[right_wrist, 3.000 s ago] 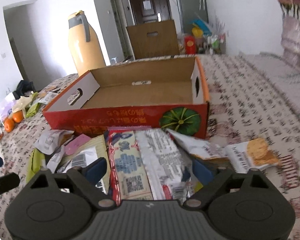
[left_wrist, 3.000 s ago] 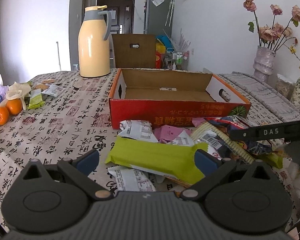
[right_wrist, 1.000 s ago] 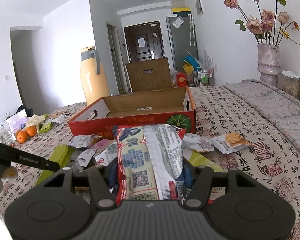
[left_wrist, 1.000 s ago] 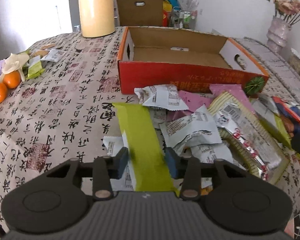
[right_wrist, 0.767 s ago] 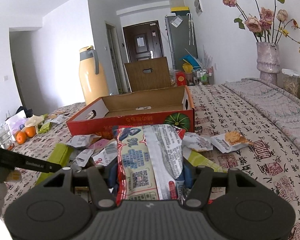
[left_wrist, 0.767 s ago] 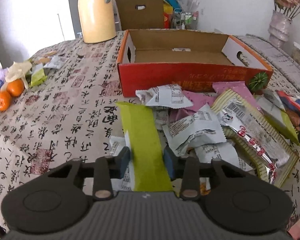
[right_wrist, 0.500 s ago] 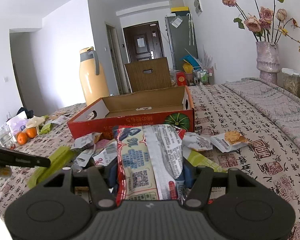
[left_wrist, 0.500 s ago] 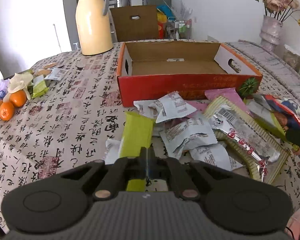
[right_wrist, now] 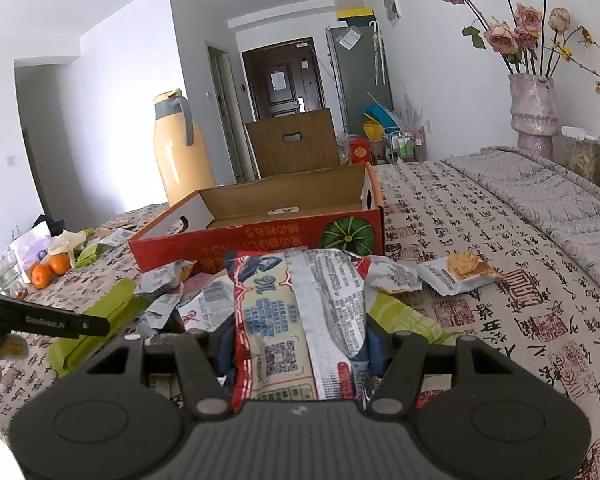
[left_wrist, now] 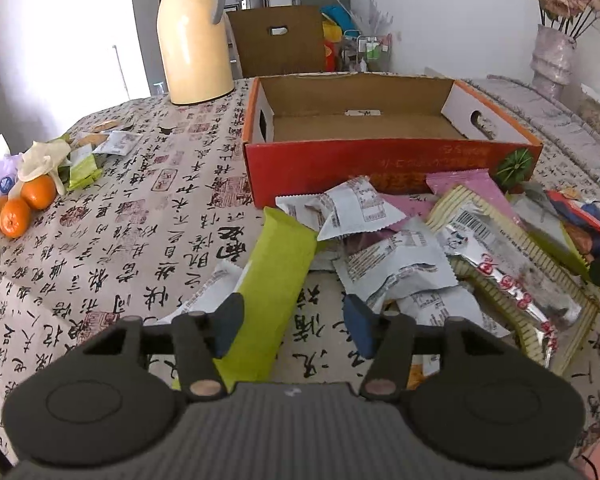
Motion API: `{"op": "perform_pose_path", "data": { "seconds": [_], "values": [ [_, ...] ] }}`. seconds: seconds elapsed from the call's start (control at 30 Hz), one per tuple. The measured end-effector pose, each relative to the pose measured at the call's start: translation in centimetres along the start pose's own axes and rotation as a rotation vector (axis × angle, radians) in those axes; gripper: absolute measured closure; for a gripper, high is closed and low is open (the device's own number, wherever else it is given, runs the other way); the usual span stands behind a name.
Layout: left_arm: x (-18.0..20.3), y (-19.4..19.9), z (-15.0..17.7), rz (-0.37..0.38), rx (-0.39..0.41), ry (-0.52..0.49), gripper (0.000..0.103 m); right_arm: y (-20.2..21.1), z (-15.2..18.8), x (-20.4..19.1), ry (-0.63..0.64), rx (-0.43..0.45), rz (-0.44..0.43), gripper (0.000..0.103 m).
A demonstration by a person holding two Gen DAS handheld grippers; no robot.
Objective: Organize snacks
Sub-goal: 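Grasp the lime-green bar with the left tool while the right tool grasps the blue-and-white bag, then lower both held snacks into the cardboard box and open both tools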
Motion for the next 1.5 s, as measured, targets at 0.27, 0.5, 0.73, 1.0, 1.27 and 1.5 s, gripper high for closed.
{"op": "perform_pose_path", "data": {
  "seconds": [0.27,0.5,0.73,1.0,1.27,1.5],
  "values": [
    [-1.1,0.3,-0.7,-0.025,0.040,-0.019,0.033,-0.4,0.0,0.0,0.004,-0.007,0.002,0.043],
    [-1.2,-1.7,-0.8,-0.030,0.005,-0.063,0.031,-0.9,0.0,0.2,0.001,-0.014,0.007,0.043],
    [-1.2,-2.5,0.1,-0.011,-0.001,-0.081,0.066,-1.7,0.0,0.3,0.001,-0.028,0.008,0.043],
    [-1.1,-0.9,-0.2,0.003,0.036,-0.082,0.070,-1.6,0.1,0.2,0.003,-0.026,0.002,0.043],
    [-0.9,1.3,-1.1,0.017,0.095,-0.069,0.070,-0.9,-0.2,0.1,0.008,-0.007,-0.001,0.043],
    [-0.3,3.4,-3.5,0.044,0.182,-0.054,0.070,-1.0,-1.5,-0.4,0.025,0.022,-0.012,0.043]
  ]
}}
Point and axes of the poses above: each gripper's, at about its wrist camera, not at the fingertips, and y roughly against the way its jaws point, x to its right, z to its underside, the point moved 4 cm from there along -y, roughly the way its jaws point, and after that the axes turned 6 degrees about -y, right-handed, at the moved point
